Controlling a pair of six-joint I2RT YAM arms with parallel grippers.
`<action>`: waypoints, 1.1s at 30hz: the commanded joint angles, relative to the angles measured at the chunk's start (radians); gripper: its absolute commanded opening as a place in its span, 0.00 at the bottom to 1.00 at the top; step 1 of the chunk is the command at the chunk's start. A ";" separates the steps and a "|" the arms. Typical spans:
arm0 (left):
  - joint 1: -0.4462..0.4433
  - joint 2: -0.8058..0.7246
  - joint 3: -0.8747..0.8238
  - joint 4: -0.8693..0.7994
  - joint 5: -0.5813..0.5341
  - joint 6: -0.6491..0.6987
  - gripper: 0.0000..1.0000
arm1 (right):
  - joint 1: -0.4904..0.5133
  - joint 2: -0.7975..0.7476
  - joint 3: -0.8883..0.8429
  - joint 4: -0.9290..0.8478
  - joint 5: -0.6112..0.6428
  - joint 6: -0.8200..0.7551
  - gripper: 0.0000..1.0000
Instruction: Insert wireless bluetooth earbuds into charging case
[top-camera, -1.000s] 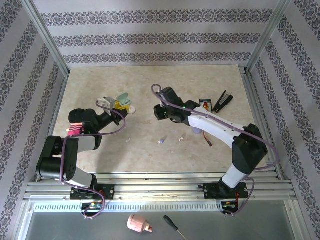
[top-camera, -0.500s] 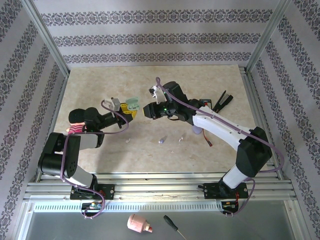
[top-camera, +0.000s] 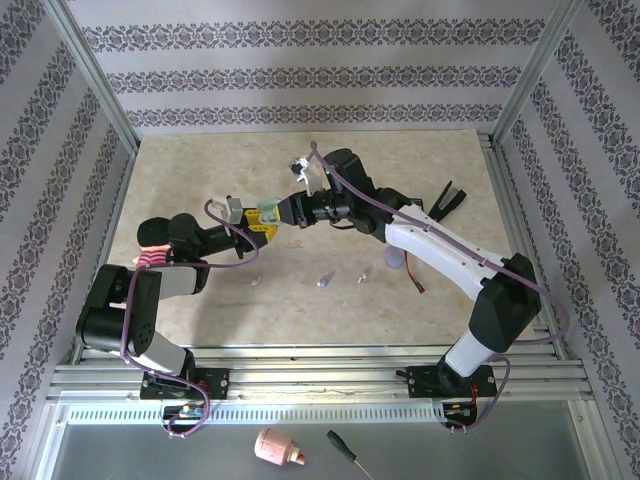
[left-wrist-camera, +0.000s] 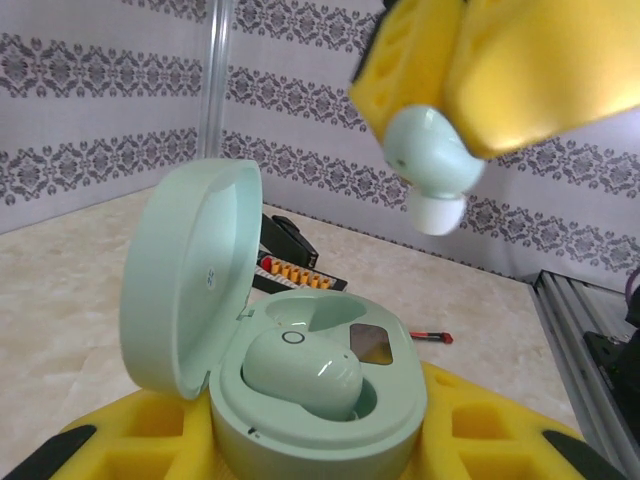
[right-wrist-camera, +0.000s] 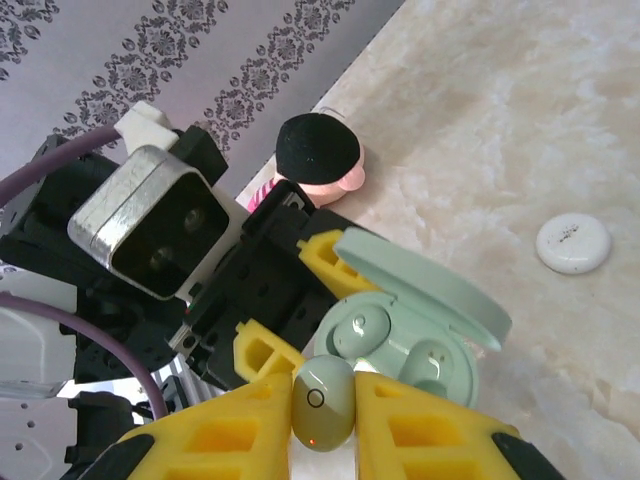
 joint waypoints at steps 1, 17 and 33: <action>-0.014 -0.012 0.020 0.043 0.039 -0.017 0.19 | 0.009 0.035 0.030 0.003 -0.015 -0.029 0.19; -0.013 -0.019 0.016 0.088 0.035 -0.047 0.19 | -0.004 0.040 -0.037 0.015 0.038 -0.035 0.19; -0.014 -0.002 0.018 0.135 0.028 -0.077 0.20 | -0.019 0.014 -0.091 0.074 0.024 0.006 0.23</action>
